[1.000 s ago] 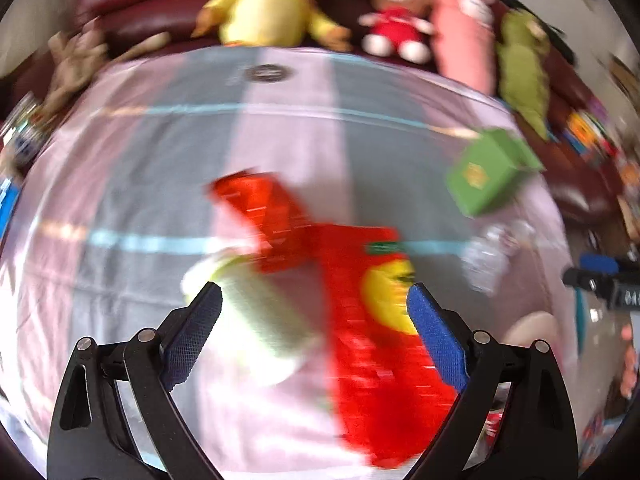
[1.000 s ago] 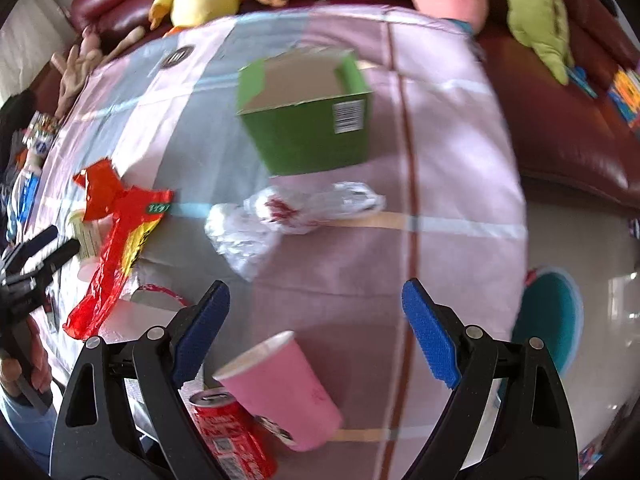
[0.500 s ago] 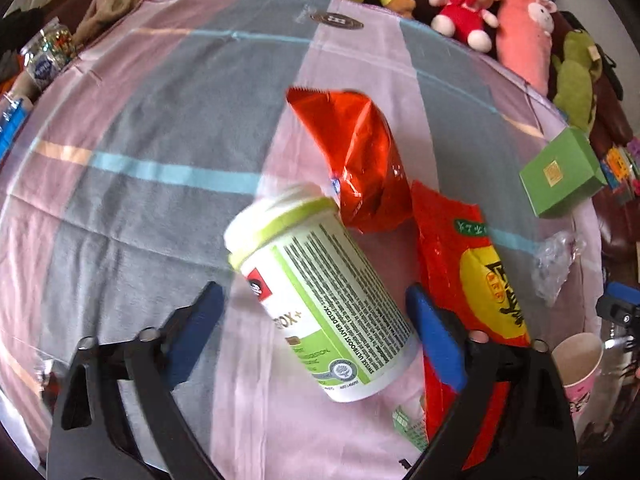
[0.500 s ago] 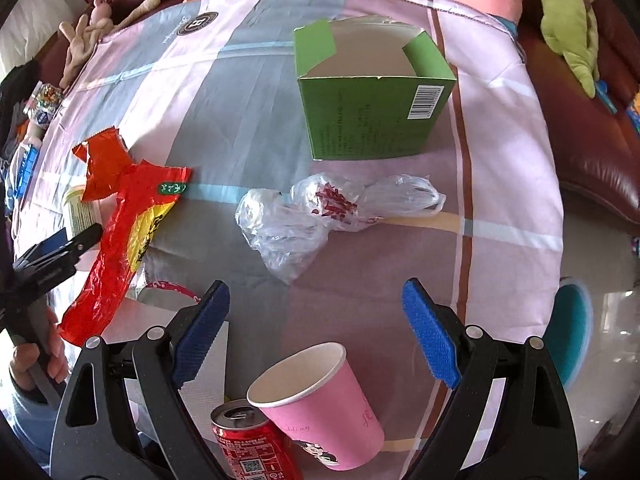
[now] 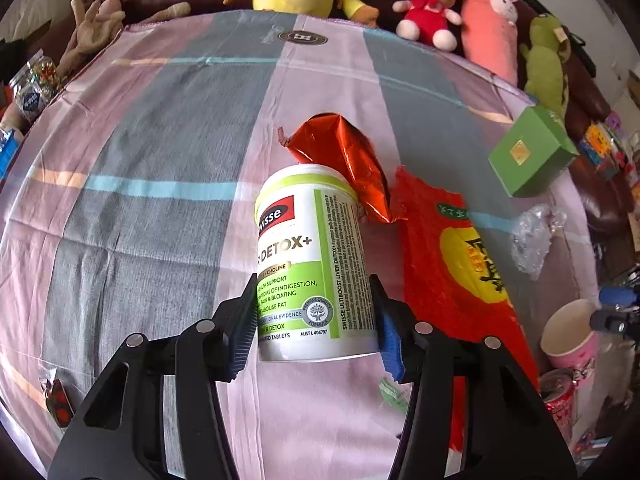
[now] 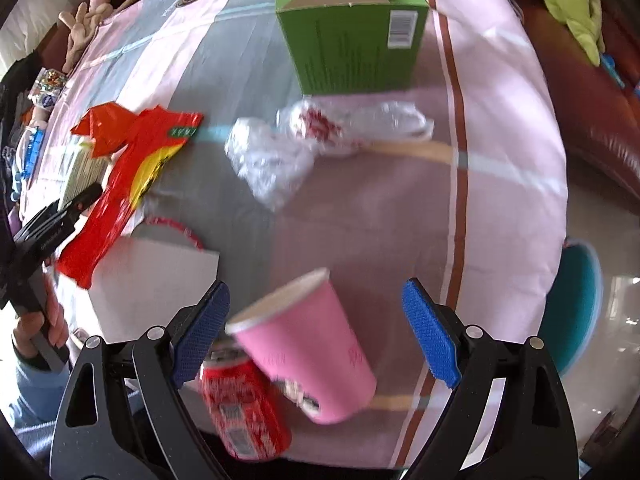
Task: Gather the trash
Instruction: 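Grasp the white supplement jar with the left tool while the right tool grasps the red cola can, then carry jar and can over the teal bucket and open both tools to drop them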
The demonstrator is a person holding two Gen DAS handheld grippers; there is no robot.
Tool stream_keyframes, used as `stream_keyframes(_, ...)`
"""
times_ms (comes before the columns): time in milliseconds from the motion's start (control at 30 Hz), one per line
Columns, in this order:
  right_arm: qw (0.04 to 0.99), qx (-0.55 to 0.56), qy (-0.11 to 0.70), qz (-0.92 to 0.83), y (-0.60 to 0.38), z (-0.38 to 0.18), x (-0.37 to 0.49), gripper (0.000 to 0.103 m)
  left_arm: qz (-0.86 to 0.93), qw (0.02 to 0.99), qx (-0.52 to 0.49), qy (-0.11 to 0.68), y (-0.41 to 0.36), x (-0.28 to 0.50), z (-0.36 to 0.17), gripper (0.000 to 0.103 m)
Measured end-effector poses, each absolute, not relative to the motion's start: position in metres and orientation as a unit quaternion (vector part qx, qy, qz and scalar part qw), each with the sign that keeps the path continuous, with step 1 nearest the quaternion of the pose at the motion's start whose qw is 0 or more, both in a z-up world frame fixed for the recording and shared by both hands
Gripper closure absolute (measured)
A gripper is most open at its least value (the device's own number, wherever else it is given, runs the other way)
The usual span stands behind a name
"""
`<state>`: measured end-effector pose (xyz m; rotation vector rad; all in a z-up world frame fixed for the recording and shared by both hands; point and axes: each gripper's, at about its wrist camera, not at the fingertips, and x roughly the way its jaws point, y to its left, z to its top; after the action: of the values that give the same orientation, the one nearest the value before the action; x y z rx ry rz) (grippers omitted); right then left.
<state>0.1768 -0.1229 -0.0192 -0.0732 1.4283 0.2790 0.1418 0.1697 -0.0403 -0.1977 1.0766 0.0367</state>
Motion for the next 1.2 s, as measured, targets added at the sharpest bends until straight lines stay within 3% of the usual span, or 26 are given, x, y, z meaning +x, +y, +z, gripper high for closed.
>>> stream_keyframes(433,0.736,-0.046,0.652,0.175,-0.101,-0.001,0.101,0.020,-0.024,0.875,-0.106,0.471,0.160,0.104,-0.001,0.050)
stream_keyframes(633,0.718,-0.046,0.669,0.187,-0.091,-0.018,0.082,0.041,-0.041,0.878,-0.106,0.465,0.155,0.088,0.009,0.050)
stream_keyframes(900,0.700,-0.045,0.693,0.166,-0.086,-0.060,0.086,0.042,-0.068,0.884,-0.100,0.451,0.144,0.073,0.028,0.050)
stream_keyframes(967,0.700,-0.052,0.691,0.171,-0.081,-0.067,0.085,0.047,-0.075,0.885,-0.099,0.449,0.138,0.070,0.032,0.050)
stream_keyframes(1200,0.734,-0.031,0.646,0.206,-0.085,-0.025,0.076,0.049,-0.106,0.885,-0.080,0.446,0.106,0.073,0.041,0.050)
